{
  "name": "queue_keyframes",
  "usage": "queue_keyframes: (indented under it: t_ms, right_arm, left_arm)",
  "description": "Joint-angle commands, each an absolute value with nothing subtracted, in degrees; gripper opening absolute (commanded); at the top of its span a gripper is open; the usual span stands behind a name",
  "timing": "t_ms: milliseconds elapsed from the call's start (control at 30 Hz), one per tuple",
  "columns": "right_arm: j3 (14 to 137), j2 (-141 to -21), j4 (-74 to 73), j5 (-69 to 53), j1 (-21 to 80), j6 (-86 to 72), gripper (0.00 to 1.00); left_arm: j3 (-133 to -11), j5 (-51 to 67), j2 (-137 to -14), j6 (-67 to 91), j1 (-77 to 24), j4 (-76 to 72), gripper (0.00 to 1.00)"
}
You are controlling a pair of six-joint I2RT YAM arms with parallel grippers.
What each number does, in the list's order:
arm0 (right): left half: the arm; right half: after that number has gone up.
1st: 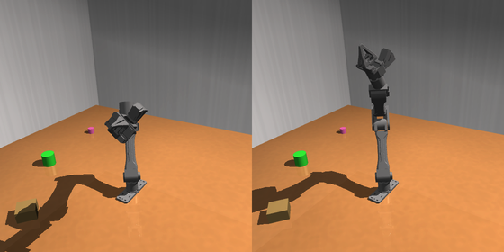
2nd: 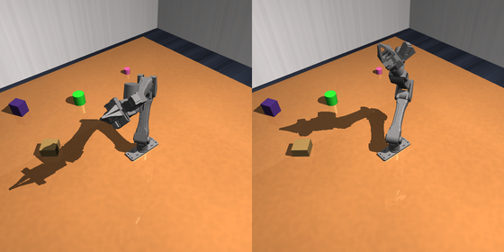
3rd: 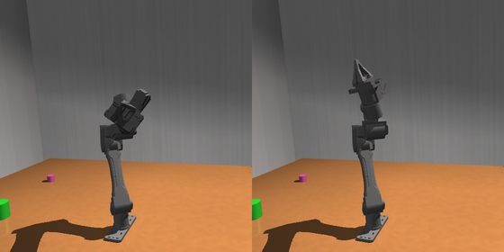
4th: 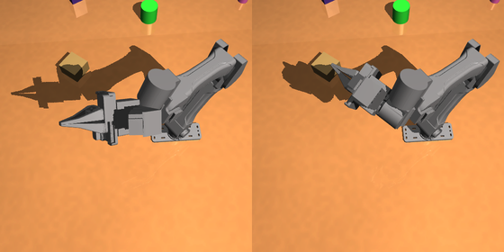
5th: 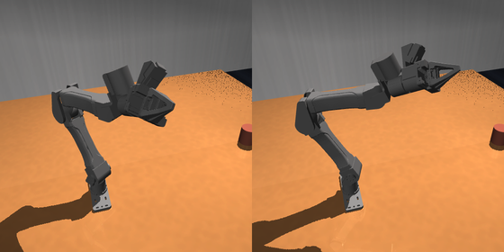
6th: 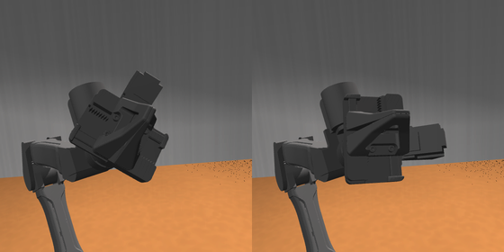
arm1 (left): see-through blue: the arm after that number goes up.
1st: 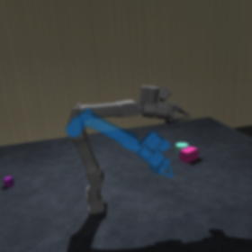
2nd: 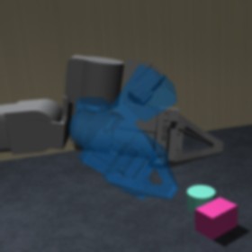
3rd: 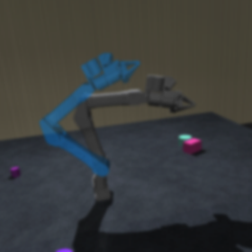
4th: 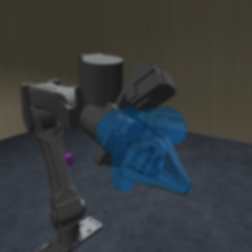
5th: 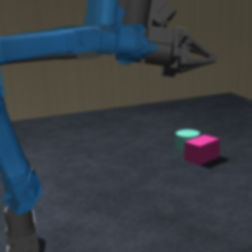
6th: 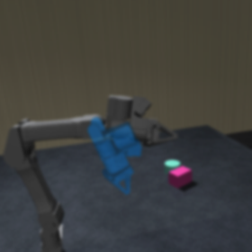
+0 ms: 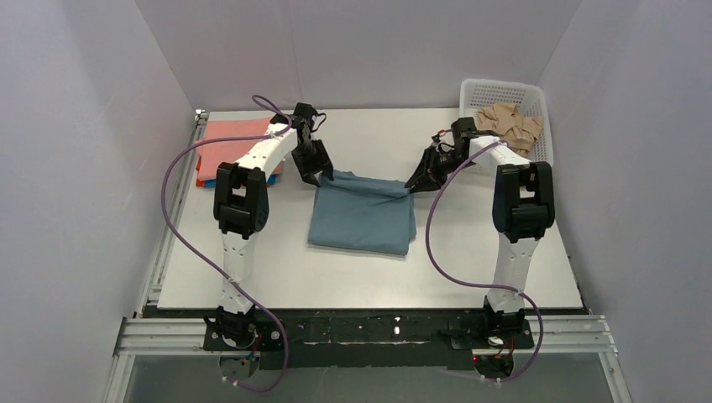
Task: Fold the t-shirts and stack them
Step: Fold the long partially folded tshirt into a neat square, then smooth out wrinkles on the folded tshirt
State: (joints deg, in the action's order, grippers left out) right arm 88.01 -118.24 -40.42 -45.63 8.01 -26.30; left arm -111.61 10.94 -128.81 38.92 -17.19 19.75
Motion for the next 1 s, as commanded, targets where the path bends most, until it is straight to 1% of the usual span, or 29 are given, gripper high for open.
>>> queue_keyframes:
  t_ms: [0, 33, 67, 100, 200, 267, 300, 367, 467, 533, 667, 733, 967]
  right_arm:
    - [92.2, -117.7, -43.9, -38.1, 6.5, -25.9, 0.49]
    - [92.2, -116.8, -44.3, -35.5, 6.5, -26.2, 0.56]
    - [92.1, -115.6, -44.6, -32.9, 6.4, -26.8, 0.61]
    - [91.8, -114.2, -44.7, -30.0, 6.5, -27.3, 0.66]
    - [88.7, -108.2, -43.2, -22.0, 6.8, -29.6, 0.71]
    - [86.3, -103.9, -42.0, -19.0, 7.9, -30.2, 0.73]
    - [85.1, -101.5, -41.3, -18.0, 8.8, -30.0, 0.76]
    - [82.3, -97.5, -39.1, -19.0, 11.2, -28.9, 0.79]
    - [78.8, -94.2, -34.3, -25.7, 16.0, -27.4, 0.82]
    - [77.9, -94.7, -31.2, -29.3, 19.7, -28.2, 0.83]
    - [77.8, -98.8, -26.2, -31.6, 24.5, -30.9, 0.85]
    - [78.7, -101.1, -24.2, -32.6, 24.6, -31.7, 0.85]
    - [87.3, -110.2, -24.8, -28.6, 22.4, -31.6, 0.84]
  left_arm:
    - [-114.0, 7.7, -127.2, 37.7, -15.6, 26.0, 0.69]
    - [-114.2, 7.9, -126.8, 37.5, -15.6, 25.9, 0.78]
    - [-114.5, 8.1, -126.2, 37.4, -15.7, 25.9, 0.91]
    - [-114.7, 8.5, -125.6, 37.3, -15.7, 26.1, 0.97]
    - [-114.6, 11.1, -123.5, 37.2, -15.6, 26.4, 0.98]
    - [-113.2, 13.4, -121.2, 37.6, -15.7, 26.5, 0.98]
    - [-112.0, 14.6, -120.0, 38.0, -15.9, 26.6, 0.98]
    - [-108.8, 16.4, -117.3, 38.0, -16.4, 25.9, 0.98]
    - [-103.1, 19.4, -114.0, 38.0, -17.3, 20.1, 0.98]
    - [-102.0, 20.8, -114.2, 38.7, -17.8, 17.5, 0.98]
    - [-103.7, 22.9, -118.1, 39.5, -17.9, 17.0, 0.98]
    - [-104.7, 23.5, -120.2, 39.3, -17.9, 15.5, 0.98]
    - [-111.6, 25.6, -130.6, 40.9, -17.9, 12.3, 0.98]
